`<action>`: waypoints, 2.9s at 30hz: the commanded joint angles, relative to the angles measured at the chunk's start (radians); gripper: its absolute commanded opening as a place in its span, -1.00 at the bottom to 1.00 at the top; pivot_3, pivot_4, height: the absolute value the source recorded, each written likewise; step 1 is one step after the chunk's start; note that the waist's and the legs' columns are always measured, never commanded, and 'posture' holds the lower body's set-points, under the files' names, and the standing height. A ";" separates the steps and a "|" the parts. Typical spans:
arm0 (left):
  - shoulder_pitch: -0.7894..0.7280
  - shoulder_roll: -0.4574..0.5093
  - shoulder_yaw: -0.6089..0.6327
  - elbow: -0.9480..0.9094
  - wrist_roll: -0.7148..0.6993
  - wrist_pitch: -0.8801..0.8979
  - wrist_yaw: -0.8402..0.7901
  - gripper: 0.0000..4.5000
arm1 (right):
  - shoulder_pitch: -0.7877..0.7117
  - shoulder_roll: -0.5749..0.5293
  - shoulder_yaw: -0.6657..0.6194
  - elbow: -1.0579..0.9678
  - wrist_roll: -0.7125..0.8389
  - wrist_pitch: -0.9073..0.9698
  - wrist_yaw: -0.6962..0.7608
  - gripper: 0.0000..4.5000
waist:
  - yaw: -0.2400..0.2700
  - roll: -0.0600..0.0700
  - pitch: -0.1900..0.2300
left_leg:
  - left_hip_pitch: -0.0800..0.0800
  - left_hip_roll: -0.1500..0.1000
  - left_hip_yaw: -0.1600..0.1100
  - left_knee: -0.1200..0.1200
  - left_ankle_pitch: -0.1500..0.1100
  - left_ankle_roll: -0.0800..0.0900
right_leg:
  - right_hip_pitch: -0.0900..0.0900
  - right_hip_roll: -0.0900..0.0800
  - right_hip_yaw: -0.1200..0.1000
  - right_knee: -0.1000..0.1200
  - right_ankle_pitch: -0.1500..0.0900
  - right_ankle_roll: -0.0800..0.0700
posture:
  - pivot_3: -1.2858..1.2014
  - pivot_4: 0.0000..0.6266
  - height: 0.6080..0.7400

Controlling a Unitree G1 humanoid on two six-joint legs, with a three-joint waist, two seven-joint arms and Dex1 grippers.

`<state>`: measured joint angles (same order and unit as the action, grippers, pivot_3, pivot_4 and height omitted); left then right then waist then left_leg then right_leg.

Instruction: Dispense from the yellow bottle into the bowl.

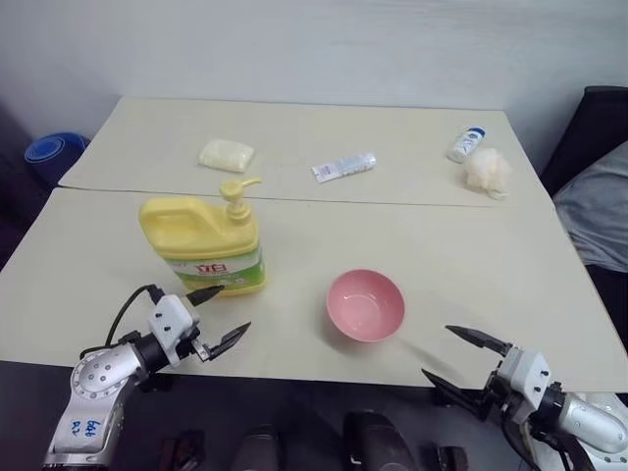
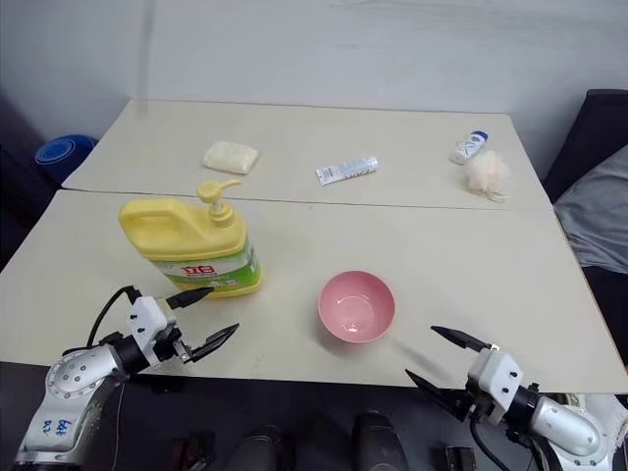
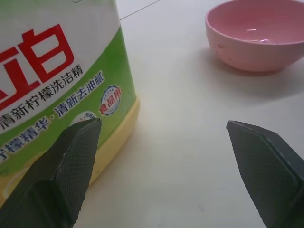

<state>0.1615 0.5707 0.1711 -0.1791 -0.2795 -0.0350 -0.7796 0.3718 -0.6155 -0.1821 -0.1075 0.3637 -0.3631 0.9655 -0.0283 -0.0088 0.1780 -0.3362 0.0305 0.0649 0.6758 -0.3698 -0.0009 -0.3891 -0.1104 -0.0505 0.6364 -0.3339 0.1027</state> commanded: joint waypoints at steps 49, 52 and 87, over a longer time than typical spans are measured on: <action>-0.036 0.117 0.212 -0.270 -0.408 0.331 -0.087 1.00 | -0.746 -0.003 0.436 -0.073 -0.285 0.449 0.031 -0.98 | 0.004 0.001 0.001 | -0.008 0.000 -0.006 0.005 0.000 -0.001 | -0.003 0.000 -0.005 0.000 0.000 0.000 | 0.03 -0.52 1.00; -0.021 0.120 0.196 -0.260 -0.379 0.317 -0.113 1.00 | -0.752 -0.056 0.463 -0.058 -0.321 0.523 0.070 -0.98 | 0.003 0.001 0.001 | -0.013 0.000 -0.010 0.006 0.000 -0.001 | -0.003 -0.001 -0.010 -0.004 0.000 0.000 | 0.03 -0.52 1.00; -0.041 0.102 0.106 -0.252 -0.324 0.302 -0.126 1.00 | -0.769 0.154 0.519 0.128 -0.438 0.552 -0.129 0.13 | 0.000 0.001 0.001 | -0.016 -0.001 -0.014 0.007 0.003 -0.003 | -0.004 -0.001 -0.017 -0.001 0.000 0.000 | 0.03 -0.52 1.00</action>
<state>0.1265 0.6663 0.2683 -0.4164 -0.5964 0.2675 -0.9088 -0.3881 -0.4650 0.3189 0.0166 -0.0510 0.1679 0.8536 -0.0287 -0.0080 0.1789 -0.3521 0.0298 0.0508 0.6831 -0.3663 -0.0039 -0.3932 -0.1117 -0.0679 0.6360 -0.3334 0.1030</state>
